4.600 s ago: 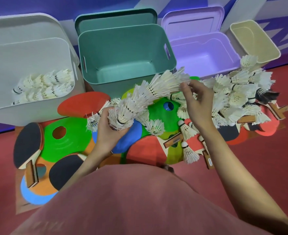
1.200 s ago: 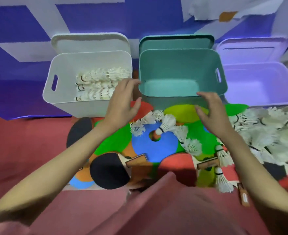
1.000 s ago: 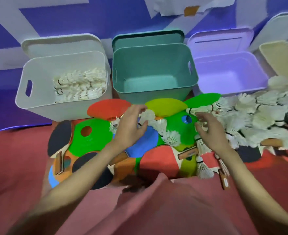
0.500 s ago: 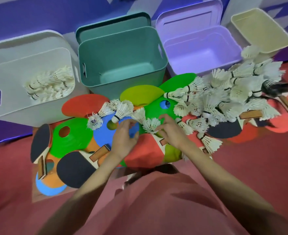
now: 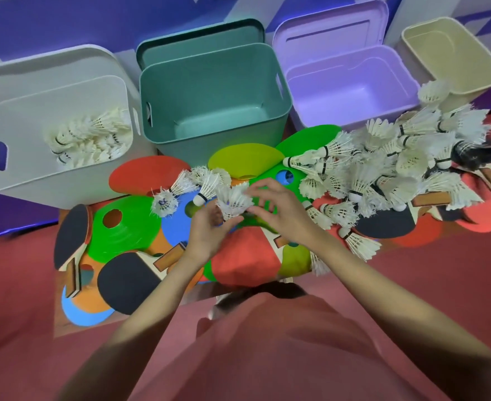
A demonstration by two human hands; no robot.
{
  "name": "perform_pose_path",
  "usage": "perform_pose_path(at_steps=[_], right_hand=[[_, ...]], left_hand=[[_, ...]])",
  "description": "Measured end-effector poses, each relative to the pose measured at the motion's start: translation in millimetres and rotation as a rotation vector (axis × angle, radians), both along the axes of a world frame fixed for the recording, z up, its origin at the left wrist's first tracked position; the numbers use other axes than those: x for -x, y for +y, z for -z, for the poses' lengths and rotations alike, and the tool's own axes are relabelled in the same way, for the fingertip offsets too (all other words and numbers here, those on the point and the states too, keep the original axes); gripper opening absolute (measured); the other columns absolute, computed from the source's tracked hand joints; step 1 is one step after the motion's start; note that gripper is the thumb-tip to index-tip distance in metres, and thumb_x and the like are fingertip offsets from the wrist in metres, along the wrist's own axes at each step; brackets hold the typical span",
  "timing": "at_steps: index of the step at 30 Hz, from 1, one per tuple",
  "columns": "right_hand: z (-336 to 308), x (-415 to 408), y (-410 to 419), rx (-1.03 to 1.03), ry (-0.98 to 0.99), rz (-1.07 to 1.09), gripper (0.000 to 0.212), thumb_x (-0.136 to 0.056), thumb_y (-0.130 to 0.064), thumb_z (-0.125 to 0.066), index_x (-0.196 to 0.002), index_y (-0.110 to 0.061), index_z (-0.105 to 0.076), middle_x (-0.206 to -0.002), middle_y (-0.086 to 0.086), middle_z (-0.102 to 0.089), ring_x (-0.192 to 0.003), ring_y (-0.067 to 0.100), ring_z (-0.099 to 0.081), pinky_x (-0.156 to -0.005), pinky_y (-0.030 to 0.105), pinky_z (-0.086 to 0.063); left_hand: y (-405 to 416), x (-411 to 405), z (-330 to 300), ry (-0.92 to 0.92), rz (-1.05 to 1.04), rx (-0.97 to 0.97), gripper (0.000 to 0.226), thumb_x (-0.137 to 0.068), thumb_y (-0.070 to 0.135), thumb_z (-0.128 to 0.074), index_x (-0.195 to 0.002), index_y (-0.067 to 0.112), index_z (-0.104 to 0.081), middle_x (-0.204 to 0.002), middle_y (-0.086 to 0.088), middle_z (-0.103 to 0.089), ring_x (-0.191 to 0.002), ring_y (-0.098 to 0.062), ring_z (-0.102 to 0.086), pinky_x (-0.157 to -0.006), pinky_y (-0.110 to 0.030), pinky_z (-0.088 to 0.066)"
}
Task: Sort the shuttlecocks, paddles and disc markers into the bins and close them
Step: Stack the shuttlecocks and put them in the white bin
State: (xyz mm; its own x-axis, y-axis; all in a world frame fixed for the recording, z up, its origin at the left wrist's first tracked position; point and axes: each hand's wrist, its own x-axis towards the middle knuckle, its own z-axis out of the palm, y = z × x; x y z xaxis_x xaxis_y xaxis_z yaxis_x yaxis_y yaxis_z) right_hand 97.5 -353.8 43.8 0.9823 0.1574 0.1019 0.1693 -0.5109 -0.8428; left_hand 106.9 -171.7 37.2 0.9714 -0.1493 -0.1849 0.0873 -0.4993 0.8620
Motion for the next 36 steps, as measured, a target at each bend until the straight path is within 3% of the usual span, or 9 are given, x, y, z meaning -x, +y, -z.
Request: perform_pose_path(at_steps=[4, 8, 12, 16, 19, 24, 27, 32, 36], right_hand=[[12.9, -27.9, 13.7, 0.234, 0.11, -0.026, 0.065, -0.091, -0.012, -0.056, -0.147, -0.021, -0.026, -0.136, 0.002, -0.042, -0.089, 0.016, -0.06, -0.076, 0.037, -0.051], [28.2, -51.1, 20.8, 0.521, 0.19, -0.141, 0.051, -0.091, -0.005, -0.052, -0.14, -0.013, -0.04, -0.14, 0.009, -0.041, -0.116, 0.03, -0.053, -0.088, 0.04, -0.048], [26.7, -52.5, 17.9, 0.738, 0.145, -0.103, 0.022, -0.092, -0.013, -0.052, -0.111, -0.008, -0.062, -0.113, 0.01, -0.059, -0.105, 0.03, -0.058, -0.074, 0.04, -0.047], [0.0, -36.9, 14.2, 0.328, -0.126, 0.261, 0.013, -0.092, -0.018, -0.059, -0.091, -0.008, -0.066, -0.085, 0.0, -0.059, -0.067, 0.008, -0.052, -0.058, 0.028, -0.039], [-29.9, -25.3, 26.3, -0.007, -0.193, 0.203, 0.01, -0.091, -0.012, -0.061, -0.086, -0.007, -0.069, -0.082, -0.003, -0.061, -0.071, -0.005, -0.052, -0.064, 0.009, -0.034], [-21.8, -19.8, 57.4, 0.045, -0.127, -0.108, 0.021, -0.093, -0.018, -0.056, -0.097, -0.005, -0.071, -0.094, -0.005, -0.061, -0.09, 0.012, -0.059, -0.078, 0.023, -0.047], [-19.0, -22.5, 71.4, 0.044, -0.047, -0.169, 0.025, -0.092, -0.026, -0.057, -0.106, -0.01, -0.069, -0.1, -0.011, -0.058, -0.082, 0.003, -0.056, -0.076, 0.024, -0.048], [-21.0, -31.7, 78.7, -0.037, -0.076, 0.173, 0.029, -0.095, -0.023, -0.054, -0.123, -0.015, -0.058, -0.109, -0.003, -0.05, -0.073, 0.003, -0.051, -0.069, 0.01, -0.038], [9.0, -58.6, 82.8, 0.095, 0.278, 0.356, 0.049, -0.086, -0.022, -0.069, -0.127, -0.002, -0.051, -0.111, 0.005, -0.052, -0.077, 0.015, -0.057, -0.076, 0.024, -0.045]], left_hand=[[28.5, -0.8, 10.9, -0.022, -0.157, -0.052, 0.036, -0.074, 0.015, -0.081, -0.066, 0.02, -0.046, -0.053, 0.005, -0.039, -0.051, -0.011, -0.032, -0.05, -0.027, -0.027], [48.4, 2.3, 12.9, -0.021, -0.155, -0.078, 0.028, -0.073, 0.016, -0.082, -0.074, 0.01, -0.054, -0.057, -0.013, -0.048, -0.054, -0.015, -0.036, -0.051, -0.036, -0.03], [66.4, 2.9, 19.6, -0.017, -0.143, -0.124, 0.038, -0.071, 0.031, -0.081, -0.087, 0.003, -0.06, -0.07, -0.019, -0.061, -0.06, -0.027, -0.052, -0.058, -0.049, -0.044], [69.4, 1.3, 17.9, -0.025, -0.149, -0.107, 0.029, -0.072, 0.025, -0.081, -0.083, 0.013, -0.057, -0.066, 0.003, -0.061, -0.061, -0.004, -0.058, -0.057, -0.021, -0.046], [64.8, -3.5, 14.6, -0.043, -0.142, -0.091, 0.026, -0.073, 0.013, -0.081, -0.092, 0.016, -0.062, -0.075, 0.006, -0.065, -0.067, -0.012, -0.061, -0.061, -0.028, -0.047], [64.0, -13.1, 11.3, -0.042, -0.075, -0.024, 0.038, -0.073, 0.023, -0.081, -0.105, 0.014, -0.062, -0.091, -0.003, -0.07, -0.082, -0.026, -0.065, -0.071, -0.04, -0.051], [72.0, -15.3, 8.0, -0.056, -0.059, 0.012, 0.051, -0.07, 0.042, -0.074, -0.111, 0.015, -0.059, -0.098, 0.002, -0.07, -0.088, -0.022, -0.066, -0.076, -0.042, -0.052], [100.4, -13.8, 7.8, -0.073, -0.146, 0.036, 0.059, -0.069, 0.045, -0.072, -0.118, 0.016, -0.058, -0.106, 0.011, -0.066, -0.098, -0.014, -0.065, -0.081, -0.033, -0.052], [118.2, -6.5, 15.1, -0.054, -0.158, 0.023, 0.05, -0.074, 0.03, -0.078, -0.118, 0.019, -0.058, -0.106, 0.018, -0.064, -0.097, -0.004, -0.062, -0.085, -0.032, -0.052]])
